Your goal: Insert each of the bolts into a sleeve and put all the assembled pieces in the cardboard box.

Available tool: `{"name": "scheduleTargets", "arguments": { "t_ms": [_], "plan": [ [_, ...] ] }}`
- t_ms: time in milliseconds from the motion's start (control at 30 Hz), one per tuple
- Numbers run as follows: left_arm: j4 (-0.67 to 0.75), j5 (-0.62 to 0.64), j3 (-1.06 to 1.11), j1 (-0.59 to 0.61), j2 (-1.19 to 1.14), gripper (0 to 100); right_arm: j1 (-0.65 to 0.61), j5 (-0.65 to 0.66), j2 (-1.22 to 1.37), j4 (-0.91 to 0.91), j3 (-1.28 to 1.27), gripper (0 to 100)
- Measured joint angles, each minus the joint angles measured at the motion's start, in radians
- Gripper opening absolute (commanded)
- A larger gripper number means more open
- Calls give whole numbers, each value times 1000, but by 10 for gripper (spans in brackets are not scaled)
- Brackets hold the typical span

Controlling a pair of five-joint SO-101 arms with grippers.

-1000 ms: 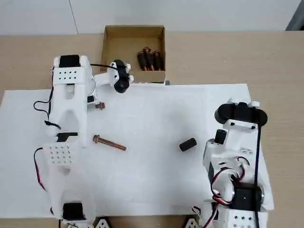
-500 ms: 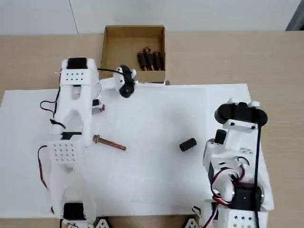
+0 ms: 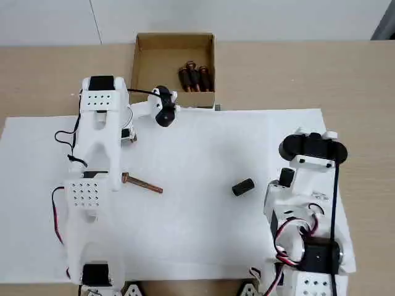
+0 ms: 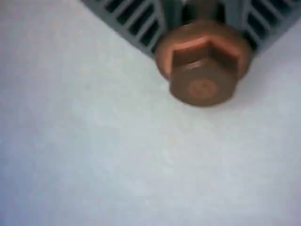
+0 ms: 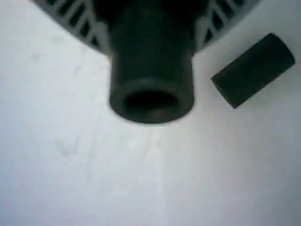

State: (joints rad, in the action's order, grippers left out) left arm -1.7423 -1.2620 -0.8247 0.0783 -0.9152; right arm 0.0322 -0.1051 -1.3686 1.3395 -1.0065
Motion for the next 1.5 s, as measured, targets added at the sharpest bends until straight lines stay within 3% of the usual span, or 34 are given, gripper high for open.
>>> {"name": "scheduleTargets", "arguments": {
  "t_ms": [233,500,800,967,1233,1500],
  "plan": [
    [12,-2,-14,-2,52,6,0,0,0,0,0,2],
    [9,63,150,-80,422,6,0,0,0,0,26,2],
    [6,365,325,-189,819,6,0,0,0,25,109,2],
    [5,592,422,-269,1002,5,0,0,0,101,198,2],
    [8,861,655,-440,1393,5,0,0,-3,201,288,2],
    [239,1152,1073,-465,1875,5,-29,0,-12,169,275,2]
  ]
}}
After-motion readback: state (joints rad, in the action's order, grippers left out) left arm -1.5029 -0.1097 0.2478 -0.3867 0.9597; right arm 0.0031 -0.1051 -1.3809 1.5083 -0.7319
